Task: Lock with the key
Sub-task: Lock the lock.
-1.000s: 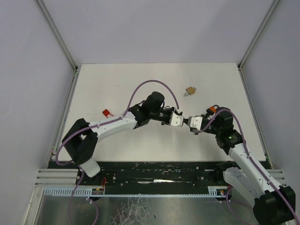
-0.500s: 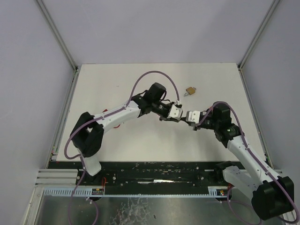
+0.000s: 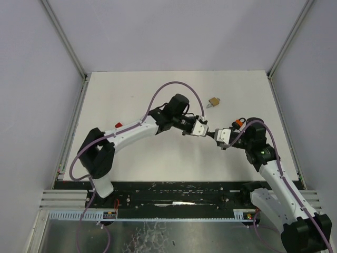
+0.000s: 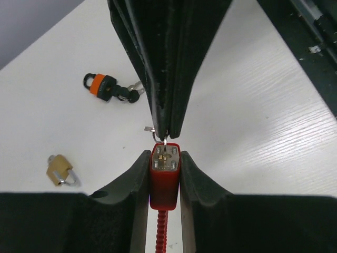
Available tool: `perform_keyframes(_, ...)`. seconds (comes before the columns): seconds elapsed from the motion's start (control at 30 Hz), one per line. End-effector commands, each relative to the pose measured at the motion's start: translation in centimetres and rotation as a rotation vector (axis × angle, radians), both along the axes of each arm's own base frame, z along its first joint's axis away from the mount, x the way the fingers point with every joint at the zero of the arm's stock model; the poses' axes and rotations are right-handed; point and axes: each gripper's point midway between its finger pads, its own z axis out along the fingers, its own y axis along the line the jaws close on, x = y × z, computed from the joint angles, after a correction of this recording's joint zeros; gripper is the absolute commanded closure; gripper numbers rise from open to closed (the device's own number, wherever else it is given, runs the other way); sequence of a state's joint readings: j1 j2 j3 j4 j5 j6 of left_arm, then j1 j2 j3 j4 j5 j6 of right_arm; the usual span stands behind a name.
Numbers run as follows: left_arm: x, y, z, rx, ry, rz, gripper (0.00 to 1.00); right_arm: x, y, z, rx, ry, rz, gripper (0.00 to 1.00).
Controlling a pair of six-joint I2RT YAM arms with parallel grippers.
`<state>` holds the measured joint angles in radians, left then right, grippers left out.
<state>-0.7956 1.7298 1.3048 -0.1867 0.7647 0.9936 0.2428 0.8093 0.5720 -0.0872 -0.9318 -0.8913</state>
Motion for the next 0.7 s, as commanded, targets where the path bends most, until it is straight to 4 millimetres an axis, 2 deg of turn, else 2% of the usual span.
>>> perform_keyframes(0.0, 1.3, 2.4, -3.9, 0.186, 0.152, 0.033, 1.00, -0.6, -0.2, 0.7, -0.052, -0.123, 0.038, 1.00)
perform_keyframes(0.13, 1.2, 2.3, -3.4, 0.195, 0.162, 0.012, 1.00, 0.1, -1.0, 0.6, -0.120, -0.181, -0.003, 1.00)
perform_keyframes(0.2, 1.7, 2.3, -3.3, 0.189, 0.134, 0.031, 1.00, 0.3, -0.9, 1.7, -0.072, -0.138, -0.033, 1.00)
perform_keyframes(0.3, 2.7, 2.2, -3.0, 0.154, 0.061, 0.094, 1.00, -0.1, -0.4, 1.7, -0.012, -0.014, -0.011, 1.00)
perform_keyframes(0.5, 1.6, 2.2, -0.8, 0.037, -0.006, 0.068, 1.00, -0.2, -0.4, 2.0, 0.039, 0.051, -0.008, 1.00)
perform_keyframes(0.67, 1.9, 2.2, -1.8, 0.065, 0.010, 0.082, 1.00, -1.2, -0.3, 3.4, 0.096, 0.071, 0.033, 1.00)
